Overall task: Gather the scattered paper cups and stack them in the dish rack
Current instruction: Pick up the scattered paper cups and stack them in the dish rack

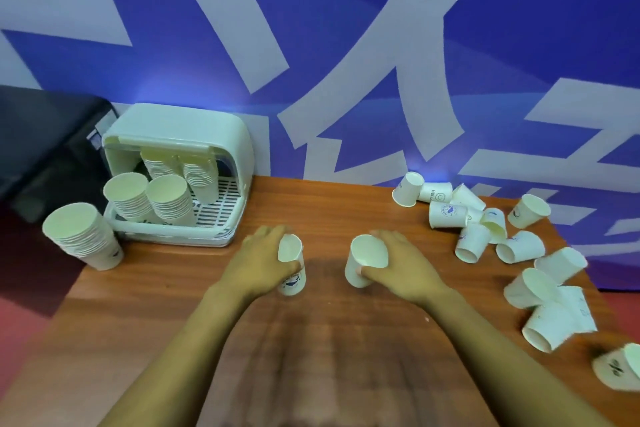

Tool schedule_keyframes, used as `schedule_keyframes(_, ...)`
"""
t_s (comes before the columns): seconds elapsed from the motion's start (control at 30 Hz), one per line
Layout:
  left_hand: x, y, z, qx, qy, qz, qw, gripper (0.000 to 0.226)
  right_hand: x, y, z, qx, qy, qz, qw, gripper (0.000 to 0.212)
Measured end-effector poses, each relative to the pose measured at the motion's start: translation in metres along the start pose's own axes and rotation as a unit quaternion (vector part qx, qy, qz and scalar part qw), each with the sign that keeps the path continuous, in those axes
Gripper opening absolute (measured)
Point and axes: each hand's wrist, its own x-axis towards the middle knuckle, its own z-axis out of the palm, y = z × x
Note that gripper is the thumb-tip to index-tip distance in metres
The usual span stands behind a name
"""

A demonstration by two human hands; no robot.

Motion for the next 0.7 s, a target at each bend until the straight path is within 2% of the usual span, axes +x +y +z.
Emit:
schedule_keyframes(0.23, -0.002, -0.025, -0.014, 0.000, 0.004, -0.005, 1.000, 0.052, 0.006, -0.023, 0.023, -0.011, -0.022, -0.004, 1.000, 0.077)
schedule_keyframes(0.43, -0.002, -0.024, -0.021, 0.076, -0.002, -0.022, 0.997, 0.053, 0.026, -0.028, 0.043, 0.019, -0.043, -0.019, 0.999, 0.075)
schedule_keyframes(0.57, -0.008, -0.045, -0.035, 0.069, -0.001, -0.046, 0.997, 0.049, 0.032, -0.052, 0.076, 0.008, -0.088, -0.038, 0.995, 0.077)
schedule_keyframes(0.7, -0.009, -0.073, -0.058, 0.061, 0.004, -0.063, 0.996, 0.057, 0.038, -0.077, 0.086, -0.004, -0.101, -0.048, 0.994, 0.078)
